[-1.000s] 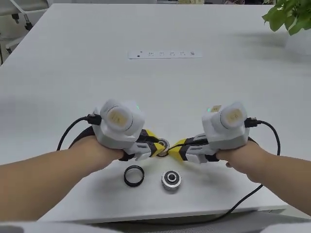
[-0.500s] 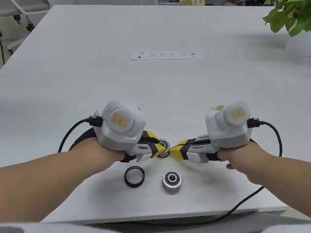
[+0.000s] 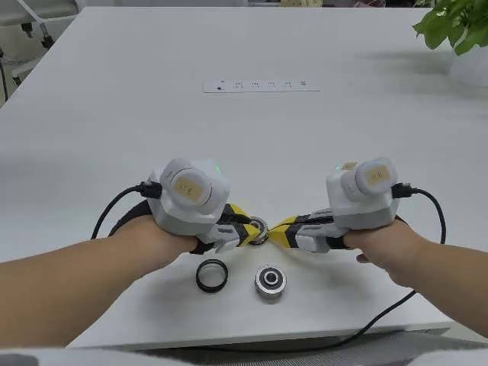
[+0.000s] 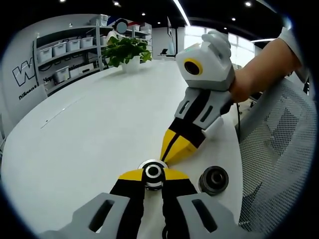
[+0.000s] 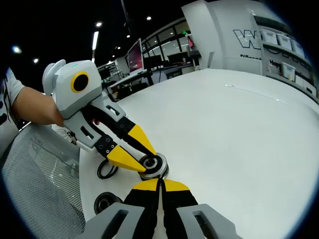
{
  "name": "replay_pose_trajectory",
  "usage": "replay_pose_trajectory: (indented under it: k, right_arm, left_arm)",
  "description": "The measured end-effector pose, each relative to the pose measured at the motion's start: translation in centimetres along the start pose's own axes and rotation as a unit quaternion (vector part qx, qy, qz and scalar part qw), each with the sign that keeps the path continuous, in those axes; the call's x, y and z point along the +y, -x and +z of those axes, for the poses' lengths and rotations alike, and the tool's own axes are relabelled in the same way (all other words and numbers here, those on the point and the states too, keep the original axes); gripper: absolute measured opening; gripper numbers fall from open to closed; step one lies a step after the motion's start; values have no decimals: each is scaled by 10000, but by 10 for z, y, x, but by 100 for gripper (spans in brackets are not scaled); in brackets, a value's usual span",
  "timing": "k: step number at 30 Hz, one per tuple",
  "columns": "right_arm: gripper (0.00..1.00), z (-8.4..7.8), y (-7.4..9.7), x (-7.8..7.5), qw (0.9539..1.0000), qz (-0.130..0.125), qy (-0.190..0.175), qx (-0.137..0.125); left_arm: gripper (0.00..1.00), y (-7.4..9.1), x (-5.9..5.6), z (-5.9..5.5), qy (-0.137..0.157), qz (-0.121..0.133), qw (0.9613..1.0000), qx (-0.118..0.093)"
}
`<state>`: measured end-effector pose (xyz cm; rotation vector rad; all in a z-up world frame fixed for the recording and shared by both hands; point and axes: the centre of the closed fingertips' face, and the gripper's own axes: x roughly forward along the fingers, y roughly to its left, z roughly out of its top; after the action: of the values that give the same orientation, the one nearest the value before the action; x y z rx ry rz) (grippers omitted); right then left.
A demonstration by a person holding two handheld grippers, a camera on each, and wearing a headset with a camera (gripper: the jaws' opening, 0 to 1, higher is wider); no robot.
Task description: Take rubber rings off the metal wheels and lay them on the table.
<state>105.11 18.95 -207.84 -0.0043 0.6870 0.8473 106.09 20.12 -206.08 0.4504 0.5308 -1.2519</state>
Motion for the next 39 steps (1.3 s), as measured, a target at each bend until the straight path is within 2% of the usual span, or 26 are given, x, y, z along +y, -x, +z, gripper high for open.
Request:
replay_pose_trajectory:
  k: [3, 11, 14, 17, 24, 39]
  right_arm:
    - [0, 4, 2, -3, 9999, -58, -126, -58]
    - [0, 6, 3, -3, 9999, -110, -83, -78]
    - [0, 12, 5, -2, 9992, -77, -324, -240]
    - [0, 12, 5, 1, 9993, -79, -285, -228]
    - [0, 15, 5, 4, 9978, -38, -575, -339]
    - [0, 19, 6, 9, 9967, 15, -697, -409]
  left_arm:
    - [7, 0, 0, 0, 5, 7, 10000, 0]
    - [7, 0, 0, 0, 4, 18, 10000, 7]
    - [7, 0, 0, 0, 6, 24, 10000, 6]
    - [7, 0, 0, 0, 1, 29, 10000, 12]
    - [7, 0, -1, 0, -3, 64, 10000, 15]
    - [7, 0, -1, 0, -4, 89, 10000, 17]
